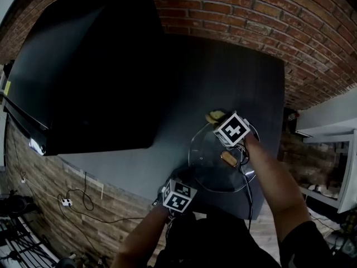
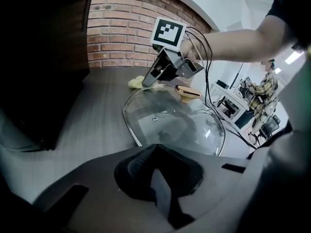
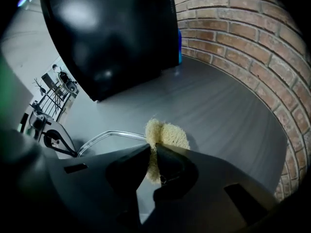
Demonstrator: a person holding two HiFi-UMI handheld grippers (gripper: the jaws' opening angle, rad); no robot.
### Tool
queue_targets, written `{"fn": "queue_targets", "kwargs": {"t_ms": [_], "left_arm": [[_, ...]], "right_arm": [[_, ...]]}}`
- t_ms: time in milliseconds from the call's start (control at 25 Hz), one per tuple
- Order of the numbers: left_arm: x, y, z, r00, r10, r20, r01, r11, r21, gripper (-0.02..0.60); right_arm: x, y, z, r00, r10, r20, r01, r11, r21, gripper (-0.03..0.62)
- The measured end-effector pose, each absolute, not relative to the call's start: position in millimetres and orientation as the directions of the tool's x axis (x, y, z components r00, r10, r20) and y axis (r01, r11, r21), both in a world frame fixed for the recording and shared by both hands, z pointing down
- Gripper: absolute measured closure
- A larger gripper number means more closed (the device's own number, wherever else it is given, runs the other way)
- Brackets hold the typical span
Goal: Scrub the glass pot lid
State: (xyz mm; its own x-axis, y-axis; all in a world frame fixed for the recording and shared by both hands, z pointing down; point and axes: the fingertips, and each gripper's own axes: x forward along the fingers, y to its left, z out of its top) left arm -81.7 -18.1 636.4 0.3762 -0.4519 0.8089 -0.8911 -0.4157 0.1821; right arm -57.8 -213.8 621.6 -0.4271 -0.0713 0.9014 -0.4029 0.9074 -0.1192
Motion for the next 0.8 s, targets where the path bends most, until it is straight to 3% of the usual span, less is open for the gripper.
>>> {"fn": "queue_targets", "kwargs": {"t_ms": [320, 800], "left_arm": [[-82.1, -17.6, 636.0, 0.375, -0.450, 0.810, -0.892, -0.412, 0.184, 0.549], [-84.6, -15.9, 637.8, 0.371, -0.449, 0.813, -0.895, -0.406, 0.184, 0.549]], "right_arm": [[-85.4, -201.9, 622.8, -0.450, -0.054, 0.891, -0.324, 0.940, -0.106, 0.551], [-47.9, -220.9, 620.7, -0.448, -0.094, 0.889, -0.454, 0.880, -0.136, 0.551]]}}
